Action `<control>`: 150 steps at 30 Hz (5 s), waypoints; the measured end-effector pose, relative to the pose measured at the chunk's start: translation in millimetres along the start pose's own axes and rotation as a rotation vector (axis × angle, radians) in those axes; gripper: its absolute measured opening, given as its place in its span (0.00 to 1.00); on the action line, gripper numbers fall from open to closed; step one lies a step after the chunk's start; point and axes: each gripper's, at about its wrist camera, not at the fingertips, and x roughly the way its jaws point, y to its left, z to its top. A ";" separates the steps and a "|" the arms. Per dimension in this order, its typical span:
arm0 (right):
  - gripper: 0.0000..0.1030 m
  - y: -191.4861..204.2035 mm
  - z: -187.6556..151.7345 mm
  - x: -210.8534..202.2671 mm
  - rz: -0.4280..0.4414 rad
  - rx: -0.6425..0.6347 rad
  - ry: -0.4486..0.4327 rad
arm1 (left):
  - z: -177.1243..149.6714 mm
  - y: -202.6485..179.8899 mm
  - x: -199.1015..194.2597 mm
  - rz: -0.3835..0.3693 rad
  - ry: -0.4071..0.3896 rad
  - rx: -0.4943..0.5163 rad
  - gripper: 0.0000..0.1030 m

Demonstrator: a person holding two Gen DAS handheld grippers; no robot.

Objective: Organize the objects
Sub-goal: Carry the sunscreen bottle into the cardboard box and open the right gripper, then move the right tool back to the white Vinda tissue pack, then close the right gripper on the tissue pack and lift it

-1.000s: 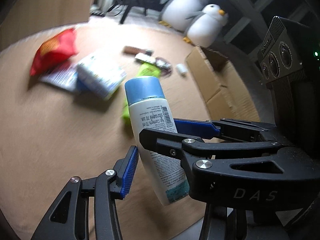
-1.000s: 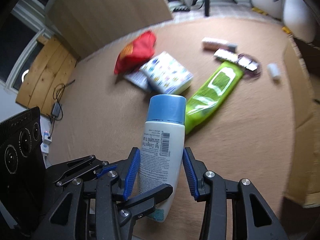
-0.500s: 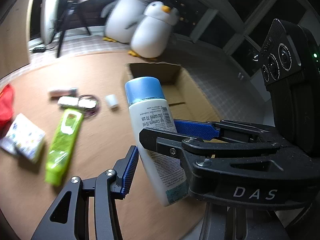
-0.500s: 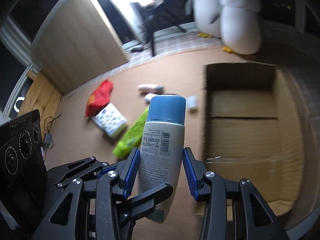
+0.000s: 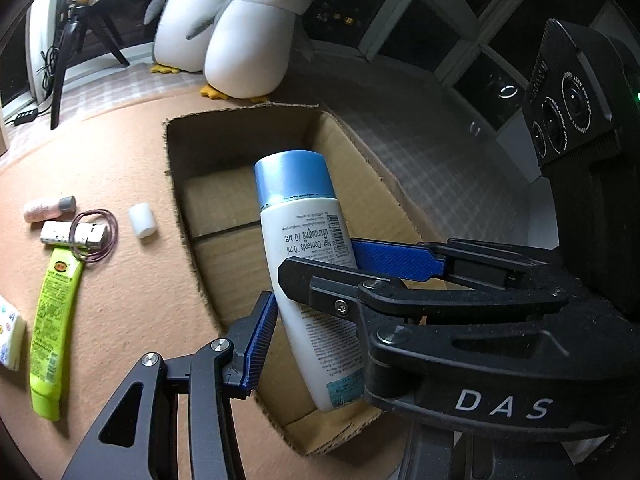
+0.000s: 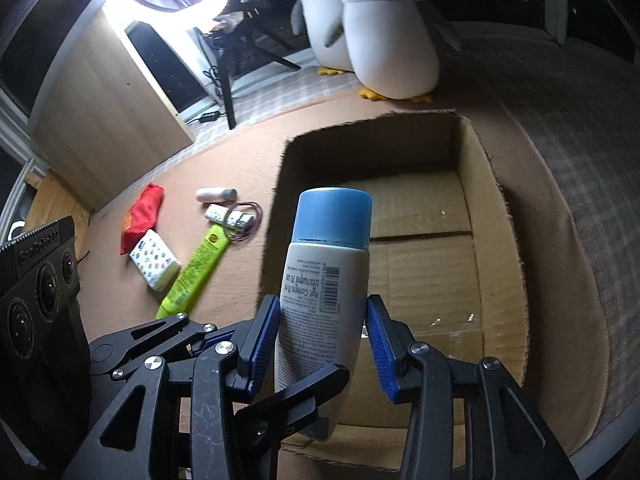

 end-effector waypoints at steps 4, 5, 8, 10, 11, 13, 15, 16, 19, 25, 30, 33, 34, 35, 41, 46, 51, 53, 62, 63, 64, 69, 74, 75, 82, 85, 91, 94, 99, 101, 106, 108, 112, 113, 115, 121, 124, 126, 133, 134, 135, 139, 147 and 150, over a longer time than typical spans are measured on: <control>0.40 -4.9 0.1 0.9 -0.003 -0.003 0.001 | -0.8 -0.6 3.1 0.025 0.006 0.015 0.63; 0.44 -4.9 0.1 -0.1 -0.004 -0.006 -0.005 | -1.6 1.0 2.3 0.037 0.001 0.013 0.73; 0.61 -4.9 1.2 -4.3 -0.035 -0.008 -0.030 | -3.7 6.7 -0.5 0.046 0.001 0.012 0.74; 0.62 -5.7 2.2 -6.1 -0.045 -0.002 -0.044 | -5.2 8.7 -4.1 0.040 -0.003 0.012 0.74; 0.62 -6.1 2.8 -6.0 -0.043 0.006 -0.045 | -5.1 8.9 -5.2 0.041 -0.005 0.017 0.74; 0.62 -5.3 2.9 -5.0 -0.046 0.011 -0.044 | -6.3 8.3 -9.7 0.044 -0.007 0.029 0.74; 0.62 -3.4 2.6 -3.4 -0.054 0.015 -0.041 | -7.8 10.3 -13.5 0.055 -0.011 0.033 0.74; 0.62 -2.6 2.5 -3.1 -0.054 0.016 -0.041 | -7.8 13.2 -15.1 0.059 -0.012 0.029 0.74; 0.62 3.2 2.5 -3.2 -0.061 0.011 -0.044 | -11.4 25.0 -22.8 0.066 -0.016 0.007 0.74; 0.62 17.0 2.6 -5.5 -0.054 0.000 -0.074 | -22.0 57.1 -47.6 0.097 -0.031 -0.038 0.74; 0.63 44.1 3.6 -0.8 -0.012 -0.049 -0.095 | -39.6 86.0 -78.0 0.134 -0.052 -0.071 0.74; 0.68 68.4 5.1 8.8 -0.001 -0.100 -0.072 | -53.1 106.7 -99.7 0.162 -0.066 -0.095 0.74; 0.68 74.8 5.3 11.7 0.006 -0.112 -0.064 | -58.8 115.4 -108.3 0.173 -0.071 -0.107 0.74; 0.68 83.2 5.7 15.6 0.014 -0.125 -0.054 | -64.5 123.1 -116.2 0.184 -0.075 -0.118 0.74; 0.68 123.3 11.8 41.8 0.077 -0.141 0.009 | -105.9 172.5 -162.7 0.256 -0.107 -0.204 0.75; 0.68 149.5 20.8 63.3 0.129 -0.119 0.054 | -144.9 217.8 -200.1 0.327 -0.123 -0.293 0.75; 0.68 180.9 32.0 83.3 0.146 -0.147 0.068 | -173.3 251.5 -232.2 0.374 -0.152 -0.370 0.75; 0.68 190.4 36.2 90.2 0.147 -0.159 0.071 | -184.5 259.3 -243.9 0.387 -0.159 -0.394 0.75; 0.48 215.0 60.6 138.7 0.197 -0.087 0.145 | -215.1 286.0 -271.6 0.418 -0.171 -0.454 0.75; 0.46 217.4 62.5 142.6 0.194 -0.086 0.149 | -217.0 287.8 -273.2 0.421 -0.172 -0.460 0.75; 0.46 219.9 64.0 145.5 0.191 -0.088 0.152 | -219.3 289.7 -275.5 0.422 -0.172 -0.465 0.75; 0.44 226.9 70.8 161.9 0.183 -0.081 0.173 | -222.9 294.7 -277.1 0.427 -0.173 -0.482 0.75; 0.43 224.9 73.2 176.2 0.183 -0.058 0.201 | -222.9 294.3 -273.9 0.424 -0.165 -0.483 0.75; 0.43 224.2 72.4 178.6 0.185 -0.054 0.209 | -223.2 293.9 -272.9 0.422 -0.163 -0.482 0.75; 0.43 224.6 60.9 176.8 0.235 -0.037 0.243 | -224.0 294.3 -269.3 0.417 -0.156 -0.480 0.75; 0.43 229.8 53.4 172.1 0.250 -0.056 0.249 | -222.9 294.9 -268.3 0.412 -0.154 -0.478 0.75; 0.43 241.5 33.0 168.9 0.266 -0.099 0.284 | -222.6 294.3 -267.0 0.406 -0.153 -0.471 0.75; 0.43 249.5 20.2 169.2 0.278 -0.125 0.311 | -223.5 295.1 -267.1 0.405 -0.153 -0.473 0.75; 0.43 258.3 -0.1 171.5 0.272 -0.155 0.344 | -225.0 298.6 -265.8 0.400 -0.150 -0.484 0.75; 0.43 259.1 -7.6 171.2 0.288 -0.146 0.358 | -225.4 299.7 -264.7 0.399 -0.148 -0.483 0.75; 0.43 265.8 -31.2 169.1 0.337 -0.136 0.398 | -223.9 301.0 -257.8 0.387 -0.136 -0.479 0.75; 0.43 270.8 -40.0 167.9 0.370 -0.140 0.418 | -221.5 300.7 -253.3 0.377 -0.128 -0.473 0.75; 0.43 274.2 -44.5 158.2 0.336 -0.163 0.373 | -213.7 296.8 -238.2 0.335 -0.103 -0.437 0.75; 0.43 273.3 -43.7 154.0 0.308 -0.171 0.346 | -210.8 295.3 -233.8 0.327 -0.096 -0.422 0.75; 0.43 270.5 -41.6 148.1 0.284 -0.163 0.316 | -203.3 291.8 -223.4 0.311 -0.080 -0.384 0.75; 0.51 266.7 -38.2 147.7 0.274 -0.134 0.318 | -179.0 290.9 -192.1 0.247 -0.023 -0.297 0.75; 0.54 266.1 -38.8 155.8 0.291 -0.111 0.353 | -173.1 292.9 -179.1 0.220 0.003 -0.279 0.75; 0.54 264.3 -39.9 159.3 0.293 -0.105 0.363 | -171.8 293.1 -172.6 0.207 0.018 -0.269 0.75; 0.54 272.0 -42.5 162.6 0.280 -0.130 0.369 | -170.0 295.7 -158.9 0.165 0.035 -0.281 0.74; 0.54 274.3 -42.6 162.9 0.275 -0.139 0.369 | -170.0 295.6 -158.2 0.161 0.036 -0.281 0.74; 0.54 276.3 -42.8 163.2 0.272 -0.145 0.370 | -169.7 295.6 -157.6 0.156 0.036 -0.282 0.74; 0.54 279.1 -43.6 164.2 0.279 -0.158 0.378 | -170.0 294.9 -156.5 0.144 0.034 -0.283 0.68; 0.42 282.5 -48.9 171.6 0.277 -0.180 0.396 | -172.9 289.8 -155.0 0.144 0.030 -0.278 0.57; 0.39 280.1 -50.8 171.3 0.271 -0.186 0.390 | -172.5 287.4 -157.0 0.142 0.022 -0.292 0.56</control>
